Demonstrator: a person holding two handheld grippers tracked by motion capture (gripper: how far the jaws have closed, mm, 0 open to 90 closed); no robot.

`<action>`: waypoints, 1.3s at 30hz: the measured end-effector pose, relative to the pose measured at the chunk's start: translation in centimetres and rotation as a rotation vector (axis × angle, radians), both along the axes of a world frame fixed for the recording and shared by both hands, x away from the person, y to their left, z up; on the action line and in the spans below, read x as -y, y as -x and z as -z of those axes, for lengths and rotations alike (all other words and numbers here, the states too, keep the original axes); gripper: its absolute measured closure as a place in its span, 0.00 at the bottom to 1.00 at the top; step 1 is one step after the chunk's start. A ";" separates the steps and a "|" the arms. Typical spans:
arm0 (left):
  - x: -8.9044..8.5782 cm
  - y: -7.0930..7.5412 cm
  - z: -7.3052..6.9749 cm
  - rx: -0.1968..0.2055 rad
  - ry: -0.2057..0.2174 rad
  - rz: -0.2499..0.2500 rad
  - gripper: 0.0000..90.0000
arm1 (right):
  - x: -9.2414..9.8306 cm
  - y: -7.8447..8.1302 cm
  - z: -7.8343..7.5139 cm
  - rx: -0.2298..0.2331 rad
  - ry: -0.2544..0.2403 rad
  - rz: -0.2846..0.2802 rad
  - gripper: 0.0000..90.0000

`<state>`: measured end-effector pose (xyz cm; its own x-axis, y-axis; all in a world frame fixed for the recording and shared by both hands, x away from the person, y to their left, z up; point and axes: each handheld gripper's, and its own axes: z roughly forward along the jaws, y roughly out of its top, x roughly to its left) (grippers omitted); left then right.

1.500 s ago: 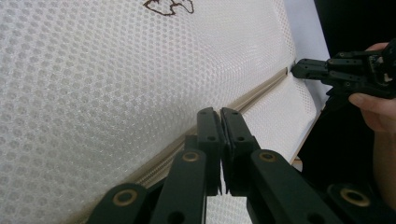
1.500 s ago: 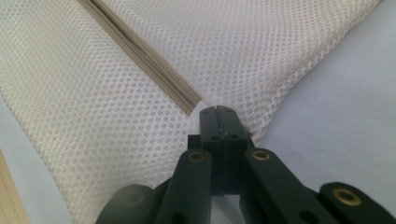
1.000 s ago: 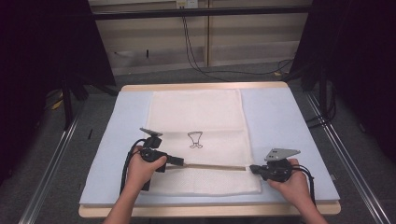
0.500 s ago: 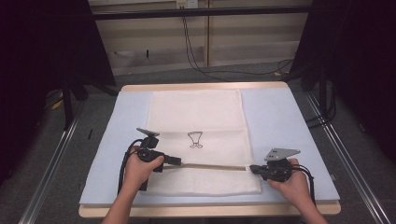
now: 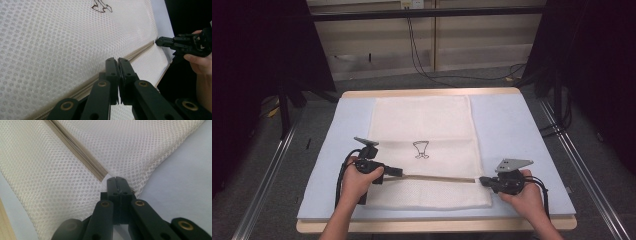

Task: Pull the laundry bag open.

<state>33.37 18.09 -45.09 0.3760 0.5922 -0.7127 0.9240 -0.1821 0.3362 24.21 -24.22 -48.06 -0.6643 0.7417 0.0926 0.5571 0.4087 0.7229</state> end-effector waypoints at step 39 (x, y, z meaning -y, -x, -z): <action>-4.5 0.7 0.1 -0.011 -0.013 -0.084 0.97 | 0.1 -0.1 0.0 -0.009 -0.007 -0.008 1.00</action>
